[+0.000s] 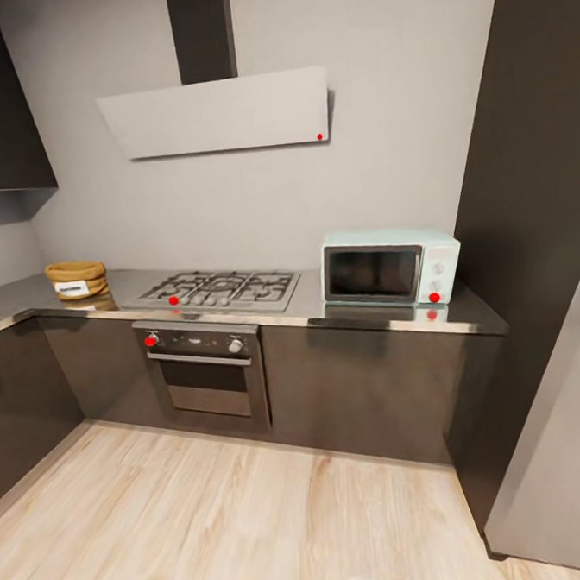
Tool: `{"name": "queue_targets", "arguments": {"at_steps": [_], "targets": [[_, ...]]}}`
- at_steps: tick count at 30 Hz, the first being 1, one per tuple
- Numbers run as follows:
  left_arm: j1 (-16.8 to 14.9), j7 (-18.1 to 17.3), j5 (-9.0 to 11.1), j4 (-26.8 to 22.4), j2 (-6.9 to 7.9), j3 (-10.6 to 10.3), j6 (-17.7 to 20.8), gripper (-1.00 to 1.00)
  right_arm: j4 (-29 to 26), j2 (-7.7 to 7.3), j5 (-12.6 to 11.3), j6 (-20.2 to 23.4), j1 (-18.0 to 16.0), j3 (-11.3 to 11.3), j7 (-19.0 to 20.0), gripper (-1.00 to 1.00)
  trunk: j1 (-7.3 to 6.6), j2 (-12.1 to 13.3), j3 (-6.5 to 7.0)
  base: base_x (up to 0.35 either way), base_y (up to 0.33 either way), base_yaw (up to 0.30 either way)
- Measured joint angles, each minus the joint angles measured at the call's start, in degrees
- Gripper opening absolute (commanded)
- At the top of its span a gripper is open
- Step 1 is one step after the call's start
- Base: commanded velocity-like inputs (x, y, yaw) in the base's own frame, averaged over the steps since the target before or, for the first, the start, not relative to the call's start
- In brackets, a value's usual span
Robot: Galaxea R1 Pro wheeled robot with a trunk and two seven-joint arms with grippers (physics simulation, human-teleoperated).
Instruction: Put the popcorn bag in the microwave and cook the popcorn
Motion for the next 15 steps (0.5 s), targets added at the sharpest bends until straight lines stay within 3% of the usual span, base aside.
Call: {"name": "queue_targets", "arguments": {"at_steps": [8, 15], "targets": [[0.0, 0.01, 0.06, 0.0, -0.02, 0.0, -0.01, 1.0, 0.0, 0.0, -0.02, 0.0, 0.0, 0.0, -0.03, 1.0, 0.0, 0.0, 0.0, 0.321, 0.0, -0.008], [0.0, 0.02, 0.04, -0.02, -0.02, 0.01, -0.03, 1.0, 0.0, 0.05, -0.1, -0.01, 0.01, 0.0, -0.3, 1.0, 0.02, 0.0, 0.0, 0.209, 0.0, -0.166]]}}
